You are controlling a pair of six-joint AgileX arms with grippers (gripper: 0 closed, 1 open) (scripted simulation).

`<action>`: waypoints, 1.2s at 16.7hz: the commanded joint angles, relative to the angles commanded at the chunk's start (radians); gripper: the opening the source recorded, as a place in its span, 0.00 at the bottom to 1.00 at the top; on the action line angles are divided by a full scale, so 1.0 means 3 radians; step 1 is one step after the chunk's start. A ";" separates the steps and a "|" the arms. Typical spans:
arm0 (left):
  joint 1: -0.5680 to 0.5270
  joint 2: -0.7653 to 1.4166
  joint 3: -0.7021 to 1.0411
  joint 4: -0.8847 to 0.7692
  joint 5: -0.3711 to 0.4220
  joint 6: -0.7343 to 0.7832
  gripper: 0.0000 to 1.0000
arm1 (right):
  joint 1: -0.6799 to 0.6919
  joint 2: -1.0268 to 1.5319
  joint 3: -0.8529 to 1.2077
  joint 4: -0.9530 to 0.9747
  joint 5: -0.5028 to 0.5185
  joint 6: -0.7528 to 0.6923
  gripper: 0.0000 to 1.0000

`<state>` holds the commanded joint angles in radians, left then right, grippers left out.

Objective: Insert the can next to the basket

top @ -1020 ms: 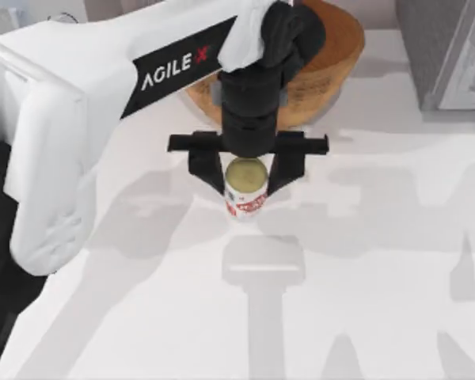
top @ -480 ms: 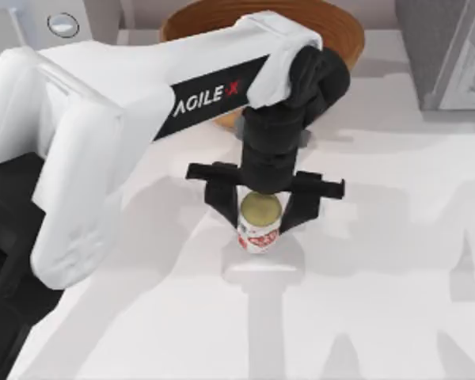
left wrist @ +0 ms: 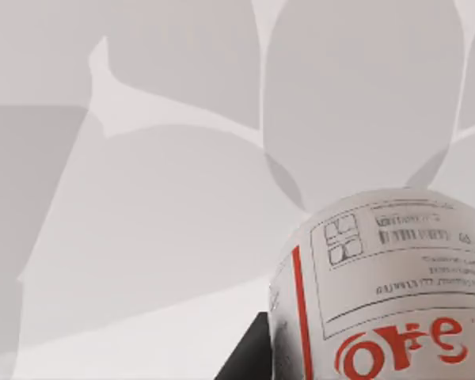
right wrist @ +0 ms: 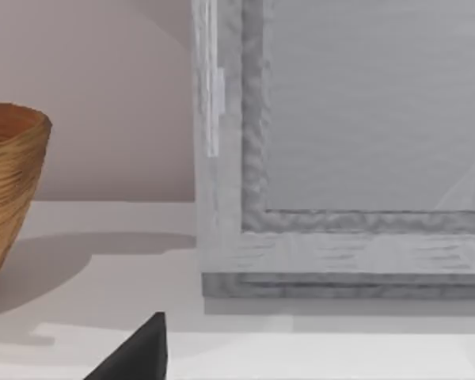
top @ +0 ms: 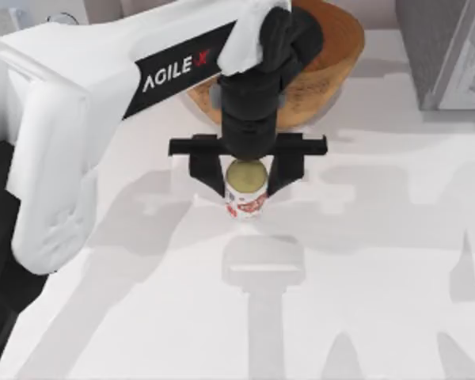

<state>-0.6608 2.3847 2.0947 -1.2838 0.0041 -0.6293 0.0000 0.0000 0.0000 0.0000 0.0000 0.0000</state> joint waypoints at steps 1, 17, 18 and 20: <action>0.0000 0.0000 0.0000 0.0000 0.0000 0.0000 0.15 | 0.0000 0.0000 0.0000 0.0000 0.0000 0.0000 1.00; 0.0000 0.0000 0.0000 0.0000 0.0000 0.0000 1.00 | 0.0000 0.0000 0.0000 0.0000 0.0000 0.0000 1.00; 0.0000 0.0000 0.0000 0.0000 0.0000 0.0000 1.00 | 0.0000 0.0000 0.0000 0.0000 0.0000 0.0000 1.00; 0.0000 0.0000 0.0000 0.0000 0.0000 0.0000 1.00 | 0.0000 0.0000 0.0000 0.0000 0.0000 0.0000 1.00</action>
<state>-0.6608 2.3847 2.0947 -1.2838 0.0041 -0.6293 0.0000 0.0000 0.0000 0.0000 0.0000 0.0000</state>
